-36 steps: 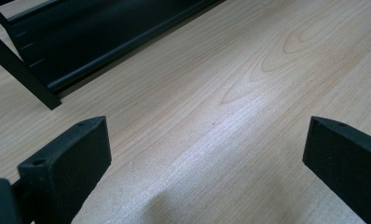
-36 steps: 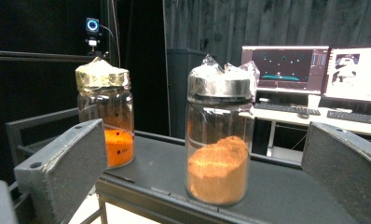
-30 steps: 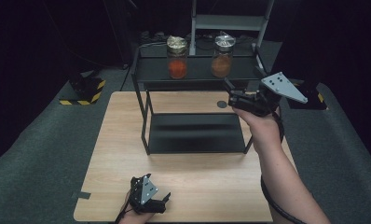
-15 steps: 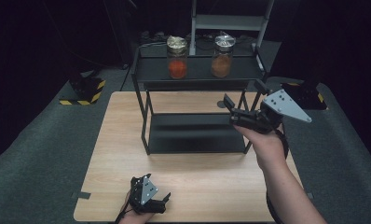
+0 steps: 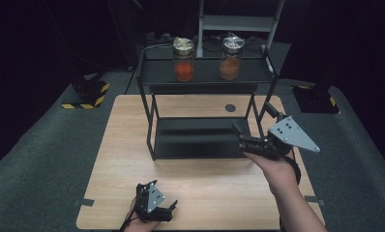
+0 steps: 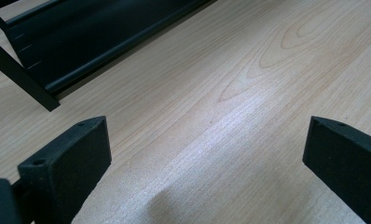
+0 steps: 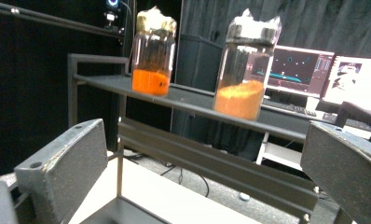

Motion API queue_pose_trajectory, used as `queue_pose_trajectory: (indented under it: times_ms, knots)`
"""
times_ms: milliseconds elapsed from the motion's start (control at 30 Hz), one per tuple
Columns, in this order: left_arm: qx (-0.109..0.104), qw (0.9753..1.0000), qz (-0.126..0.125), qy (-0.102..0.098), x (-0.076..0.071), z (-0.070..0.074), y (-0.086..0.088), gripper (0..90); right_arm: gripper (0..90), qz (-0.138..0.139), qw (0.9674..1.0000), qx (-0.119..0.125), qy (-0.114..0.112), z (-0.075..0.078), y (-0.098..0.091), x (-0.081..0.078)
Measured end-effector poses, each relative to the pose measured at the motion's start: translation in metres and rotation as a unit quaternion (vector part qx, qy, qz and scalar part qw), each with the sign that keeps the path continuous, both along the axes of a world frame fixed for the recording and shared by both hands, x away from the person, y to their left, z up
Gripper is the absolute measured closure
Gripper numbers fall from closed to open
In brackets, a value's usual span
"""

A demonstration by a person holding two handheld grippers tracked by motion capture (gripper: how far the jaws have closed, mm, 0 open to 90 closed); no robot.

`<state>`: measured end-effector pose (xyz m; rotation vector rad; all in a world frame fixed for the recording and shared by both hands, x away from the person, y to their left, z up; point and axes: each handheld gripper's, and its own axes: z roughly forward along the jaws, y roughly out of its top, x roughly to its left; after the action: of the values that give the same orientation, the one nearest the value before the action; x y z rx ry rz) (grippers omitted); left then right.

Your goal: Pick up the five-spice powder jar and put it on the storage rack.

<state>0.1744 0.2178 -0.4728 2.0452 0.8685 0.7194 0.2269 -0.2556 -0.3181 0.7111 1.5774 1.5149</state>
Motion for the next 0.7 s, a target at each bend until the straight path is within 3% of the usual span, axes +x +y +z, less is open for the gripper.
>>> queue_pose_trajectory:
  times_ms: [300, 700]
  knots:
    - [0.0, 1.0, 0.0, -0.002, -0.001, 0.0, 0.0, 1.1, 0.0, -0.009, 0.9995, -0.027, 0.014, -0.026, -0.001, -0.014]
    - [0.002, 1.0, 0.0, -0.001, 0.0, 0.0, -0.001, 1.2, 0.0, -0.014, 0.9975, -0.061, 0.033, -0.072, -0.002, -0.026]
